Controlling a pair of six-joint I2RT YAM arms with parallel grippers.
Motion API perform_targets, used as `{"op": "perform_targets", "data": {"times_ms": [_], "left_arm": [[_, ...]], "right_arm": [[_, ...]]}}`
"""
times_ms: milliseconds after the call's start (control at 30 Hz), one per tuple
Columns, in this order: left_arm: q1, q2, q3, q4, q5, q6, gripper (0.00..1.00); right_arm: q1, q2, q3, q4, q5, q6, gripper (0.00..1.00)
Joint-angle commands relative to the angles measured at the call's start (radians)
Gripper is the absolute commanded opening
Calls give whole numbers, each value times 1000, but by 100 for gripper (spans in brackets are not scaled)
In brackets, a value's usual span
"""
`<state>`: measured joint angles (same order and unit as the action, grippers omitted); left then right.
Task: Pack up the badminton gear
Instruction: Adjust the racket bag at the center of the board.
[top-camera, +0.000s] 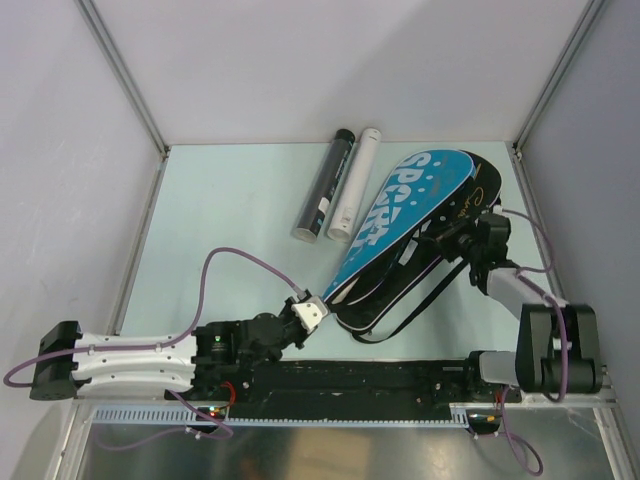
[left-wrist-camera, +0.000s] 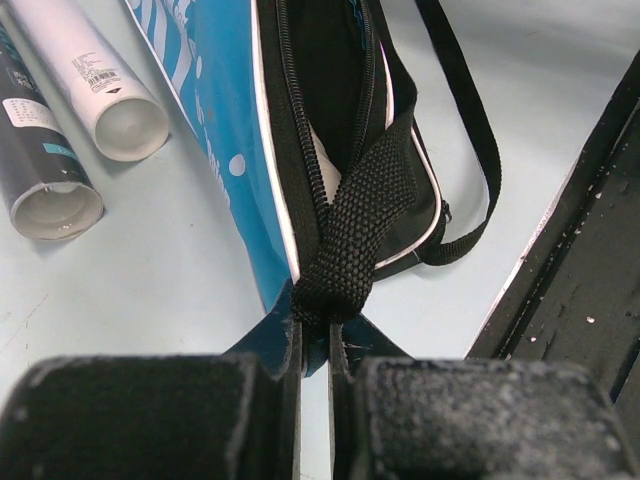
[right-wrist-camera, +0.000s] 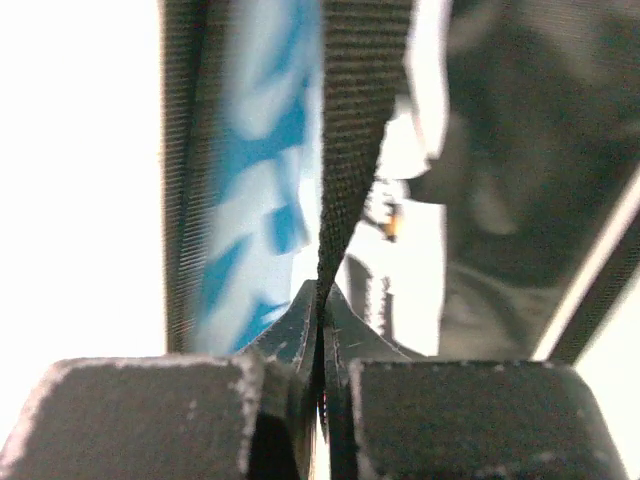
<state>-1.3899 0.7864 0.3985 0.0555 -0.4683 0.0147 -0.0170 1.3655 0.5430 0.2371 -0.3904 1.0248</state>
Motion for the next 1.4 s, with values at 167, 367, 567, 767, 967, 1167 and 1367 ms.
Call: {"op": "perform_targets", "data": {"times_ms": [167, 367, 567, 767, 967, 1167, 1367], "left_arm": [[12, -4, 22, 68, 6, -26, 0], [12, 22, 21, 70, 37, -16, 0], [12, 20, 20, 80, 85, 16, 0], [12, -29, 18, 81, 85, 1, 0], [12, -83, 23, 81, 87, -7, 0], [15, -137, 26, 69, 64, -29, 0], [27, -173, 49, 23, 70, -44, 0]], "right_arm": [[10, -118, 122, 245, -104, 227, 0], [73, 105, 340, 422, -115, 328, 3], [117, 364, 575, 435, -148, 340, 6], [119, 498, 752, 55, -161, 80, 22], [85, 428, 819, -295, -143, -172, 54], [44, 312, 851, -501, -113, -346, 75], [-30, 238, 843, -610, -130, -471, 75]]}}
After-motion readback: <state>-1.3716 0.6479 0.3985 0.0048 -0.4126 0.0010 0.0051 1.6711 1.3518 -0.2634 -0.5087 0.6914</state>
